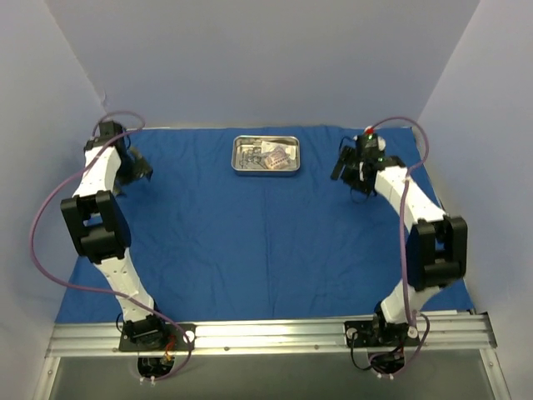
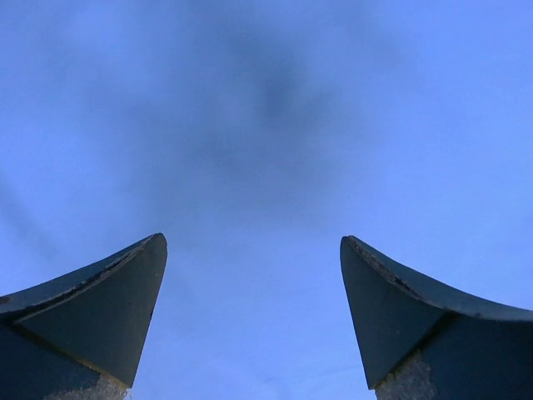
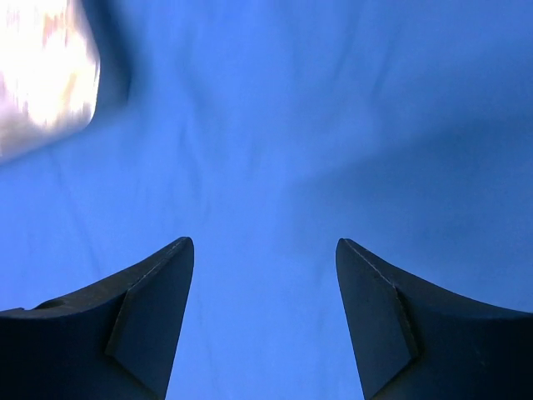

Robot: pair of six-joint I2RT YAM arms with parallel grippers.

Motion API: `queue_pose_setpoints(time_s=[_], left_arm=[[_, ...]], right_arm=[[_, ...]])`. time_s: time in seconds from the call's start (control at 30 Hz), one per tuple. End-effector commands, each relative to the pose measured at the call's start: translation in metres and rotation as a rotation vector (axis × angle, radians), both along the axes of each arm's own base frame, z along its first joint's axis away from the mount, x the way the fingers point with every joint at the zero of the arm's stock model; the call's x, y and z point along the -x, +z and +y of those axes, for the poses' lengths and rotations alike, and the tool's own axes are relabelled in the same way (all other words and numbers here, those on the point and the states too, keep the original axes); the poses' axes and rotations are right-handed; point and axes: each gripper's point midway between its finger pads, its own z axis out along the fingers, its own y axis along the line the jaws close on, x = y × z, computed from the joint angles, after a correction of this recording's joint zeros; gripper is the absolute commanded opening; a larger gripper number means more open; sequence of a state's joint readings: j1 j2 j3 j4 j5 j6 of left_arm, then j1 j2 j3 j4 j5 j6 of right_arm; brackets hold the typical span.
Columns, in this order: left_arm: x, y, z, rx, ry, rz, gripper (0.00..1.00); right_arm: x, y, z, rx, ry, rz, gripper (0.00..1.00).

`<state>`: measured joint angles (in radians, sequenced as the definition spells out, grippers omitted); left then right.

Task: Open and lay out the surgical kit
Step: Smooth out the surgical kit at the center of the board.

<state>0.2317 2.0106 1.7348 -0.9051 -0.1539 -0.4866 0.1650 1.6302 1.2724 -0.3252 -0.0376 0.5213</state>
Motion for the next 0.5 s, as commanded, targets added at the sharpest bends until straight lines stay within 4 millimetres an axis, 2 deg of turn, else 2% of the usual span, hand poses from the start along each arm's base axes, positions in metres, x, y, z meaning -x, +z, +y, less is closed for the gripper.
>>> queue_pose_setpoints(time_s=[0.0,0.03,0.07,0.1,0.13,0.17,0.2,0.23,0.3,0.33,0.4,0.47], left_arm=[[-0.064,0.028,-0.011,0.008,-0.079,-0.200,0.94],[-0.074,0.015,-0.015,0.021,-0.085,-0.191,0.95],[-0.088,0.022,-0.015,0.023,-0.094,-0.227,0.94],[-0.096,0.022,-0.018,0.031,-0.102,-0.240,0.95],[-0.103,0.008,-0.020,0.038,-0.112,-0.222,0.94],[-0.113,0.014,-0.020,0.030,-0.119,-0.248,0.95],[-0.118,0.011,-0.021,0.029,-0.124,-0.249,0.94],[-0.122,0.001,-0.023,0.033,-0.138,-0.238,0.94],[-0.132,0.000,-0.022,0.020,-0.154,-0.262,0.94],[-0.135,-0.010,-0.023,0.015,-0.168,-0.250,0.95],[-0.140,-0.013,-0.019,0.001,-0.171,-0.251,0.95],[-0.139,-0.026,-0.016,-0.008,-0.177,-0.217,0.94]], right_arm=[[-0.060,0.003,-0.031,-0.026,-0.077,-0.123,0.64],[-0.072,-0.011,-0.046,-0.032,-0.112,-0.115,0.64],[-0.082,-0.014,-0.053,-0.041,-0.126,-0.128,0.64],[-0.101,-0.006,-0.057,-0.053,-0.136,-0.182,0.63],[-0.112,-0.021,-0.073,-0.072,-0.164,-0.172,0.63],[-0.120,-0.024,-0.079,-0.085,-0.169,-0.183,0.63],[-0.139,-0.013,-0.084,-0.091,-0.172,-0.246,0.63],[-0.147,-0.026,-0.088,-0.092,-0.175,-0.234,0.62],[-0.170,-0.014,-0.097,-0.089,-0.171,-0.291,0.62],[-0.176,-0.028,-0.100,-0.090,-0.171,-0.278,0.62],[-0.190,-0.031,-0.104,-0.111,-0.167,-0.307,0.62],[-0.202,-0.041,-0.108,-0.132,-0.169,-0.311,0.62]])
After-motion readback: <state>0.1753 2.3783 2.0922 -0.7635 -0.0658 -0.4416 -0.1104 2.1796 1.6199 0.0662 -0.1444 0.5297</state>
